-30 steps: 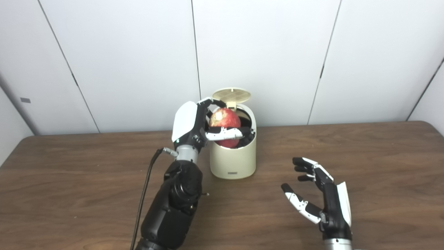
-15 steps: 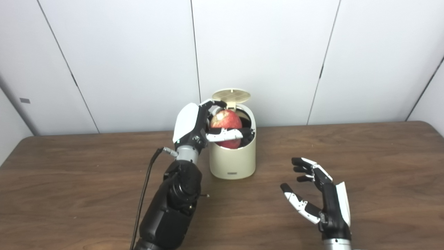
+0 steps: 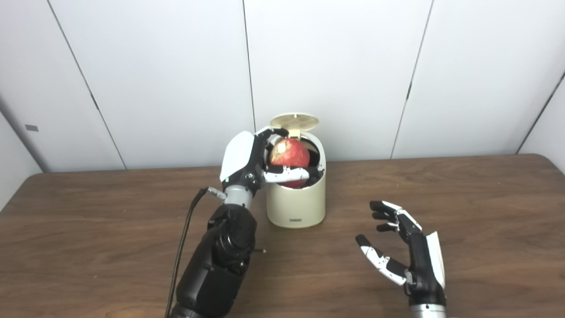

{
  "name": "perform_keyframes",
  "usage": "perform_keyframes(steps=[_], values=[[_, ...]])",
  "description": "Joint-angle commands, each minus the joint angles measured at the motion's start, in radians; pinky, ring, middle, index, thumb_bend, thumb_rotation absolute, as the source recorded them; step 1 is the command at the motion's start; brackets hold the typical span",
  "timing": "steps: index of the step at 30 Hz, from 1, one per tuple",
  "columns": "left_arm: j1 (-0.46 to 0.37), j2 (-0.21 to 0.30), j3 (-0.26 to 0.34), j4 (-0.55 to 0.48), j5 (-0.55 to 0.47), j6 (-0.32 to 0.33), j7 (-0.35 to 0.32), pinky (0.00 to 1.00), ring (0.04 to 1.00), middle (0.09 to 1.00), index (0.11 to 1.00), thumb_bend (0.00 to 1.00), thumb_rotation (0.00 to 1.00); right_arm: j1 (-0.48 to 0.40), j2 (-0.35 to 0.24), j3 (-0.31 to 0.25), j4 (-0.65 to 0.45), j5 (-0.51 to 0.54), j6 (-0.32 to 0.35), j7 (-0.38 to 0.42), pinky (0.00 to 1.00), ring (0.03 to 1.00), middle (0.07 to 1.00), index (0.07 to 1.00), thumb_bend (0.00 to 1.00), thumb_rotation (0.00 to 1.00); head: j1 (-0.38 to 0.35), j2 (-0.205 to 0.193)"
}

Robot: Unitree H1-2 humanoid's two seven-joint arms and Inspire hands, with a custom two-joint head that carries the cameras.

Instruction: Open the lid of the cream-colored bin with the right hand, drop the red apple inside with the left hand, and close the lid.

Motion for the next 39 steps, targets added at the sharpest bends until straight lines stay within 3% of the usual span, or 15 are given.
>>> perform_keyframes(steps=[1,3,12,23,28,32,39], values=[[-0.023,0.003,-0.007,0.001,0.032,-0.024,0.040,0.08,0.128,0.199,0.694,1.00,0.18,-0.003,0.008,0.007,-0.024,-0.008,-0.013,-0.005,0.58,0.692,0.724,0.695,0.26,0.17,-0.001,0.000],[-0.024,0.002,-0.012,0.019,0.049,-0.037,0.073,0.06,0.104,0.160,0.667,1.00,0.15,-0.002,0.009,0.007,-0.026,-0.005,-0.012,-0.004,0.57,0.691,0.724,0.694,0.26,0.17,-0.002,0.002],[-0.027,-0.002,-0.020,0.054,0.095,-0.046,0.165,0.04,0.082,0.135,0.574,1.00,0.27,-0.002,0.012,0.007,-0.026,-0.005,-0.008,-0.004,0.57,0.687,0.716,0.693,0.26,0.18,-0.001,0.001],[-0.027,0.002,-0.021,0.039,0.110,-0.027,0.176,0.03,0.072,0.124,0.558,1.00,0.21,0.003,0.014,0.010,-0.032,0.005,-0.003,0.006,0.58,0.695,0.725,0.697,0.26,0.17,-0.003,0.000],[-0.025,0.001,-0.030,0.027,0.161,0.007,0.197,0.04,0.083,0.134,0.518,1.00,0.27,0.004,0.013,0.012,-0.032,0.011,-0.006,0.009,0.59,0.705,0.732,0.706,0.27,0.13,-0.001,0.003],[-0.024,-0.001,-0.026,0.017,0.169,0.014,0.195,0.04,0.085,0.137,0.493,1.00,0.30,0.006,0.011,0.014,-0.036,0.016,-0.001,0.016,0.59,0.703,0.733,0.704,0.27,0.16,-0.001,0.003],[-0.025,-0.003,-0.022,0.010,0.141,-0.010,0.184,0.04,0.080,0.135,0.507,1.00,0.28,0.003,0.013,0.012,-0.033,0.003,0.006,0.017,0.58,0.706,0.731,0.700,0.27,0.18,0.000,0.001]])
